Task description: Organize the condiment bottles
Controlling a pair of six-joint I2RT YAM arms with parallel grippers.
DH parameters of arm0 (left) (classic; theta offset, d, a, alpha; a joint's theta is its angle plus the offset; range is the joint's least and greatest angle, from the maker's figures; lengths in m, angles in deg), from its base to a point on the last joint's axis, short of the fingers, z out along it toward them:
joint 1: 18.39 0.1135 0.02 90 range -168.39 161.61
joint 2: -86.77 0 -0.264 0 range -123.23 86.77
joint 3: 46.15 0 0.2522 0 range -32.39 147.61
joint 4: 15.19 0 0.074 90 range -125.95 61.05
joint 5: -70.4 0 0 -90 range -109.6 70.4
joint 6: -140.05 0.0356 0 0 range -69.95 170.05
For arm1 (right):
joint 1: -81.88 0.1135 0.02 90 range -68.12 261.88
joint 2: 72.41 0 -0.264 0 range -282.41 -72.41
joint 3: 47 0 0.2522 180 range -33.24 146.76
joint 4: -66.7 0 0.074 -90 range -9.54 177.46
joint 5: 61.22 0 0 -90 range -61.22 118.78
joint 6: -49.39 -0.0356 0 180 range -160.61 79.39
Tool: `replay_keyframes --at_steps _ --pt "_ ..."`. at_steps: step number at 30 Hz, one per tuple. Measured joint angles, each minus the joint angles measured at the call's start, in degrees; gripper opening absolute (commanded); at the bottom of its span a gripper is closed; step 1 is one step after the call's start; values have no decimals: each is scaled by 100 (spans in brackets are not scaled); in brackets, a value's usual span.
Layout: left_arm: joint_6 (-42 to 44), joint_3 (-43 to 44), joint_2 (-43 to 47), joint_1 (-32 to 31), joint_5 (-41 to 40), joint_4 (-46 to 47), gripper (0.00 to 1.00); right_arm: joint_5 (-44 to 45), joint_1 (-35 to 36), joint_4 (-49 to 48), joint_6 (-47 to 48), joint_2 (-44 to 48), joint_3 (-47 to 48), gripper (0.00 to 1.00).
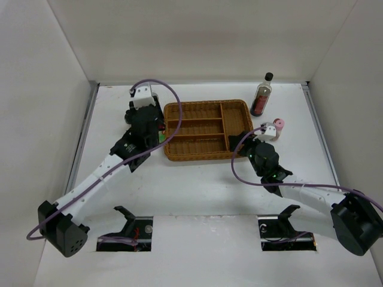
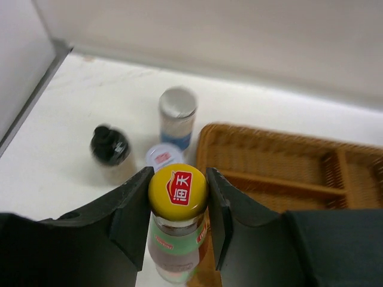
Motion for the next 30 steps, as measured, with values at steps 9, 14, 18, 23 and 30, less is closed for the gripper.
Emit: replay_keyframes --at_steps 9,14,18,23,30 --pt "184 1576 -1930 160 564 916 16 -31 -72 2 -68 0 0 77" --pt "188 2367 -3154 428 1016 938 16 -44 -70 2 -83 -9 0 77" --pt "188 2780 -3794 568 1252 942 15 -61 -72 2 -87 -46 0 77" --pt "188 2955 -4168 658 1423 940 15 -101 -76 7 -87 -61 2 78" --pt "184 2946 -4264 662 1460 946 16 -140 -98 7 -90 -59 2 78"
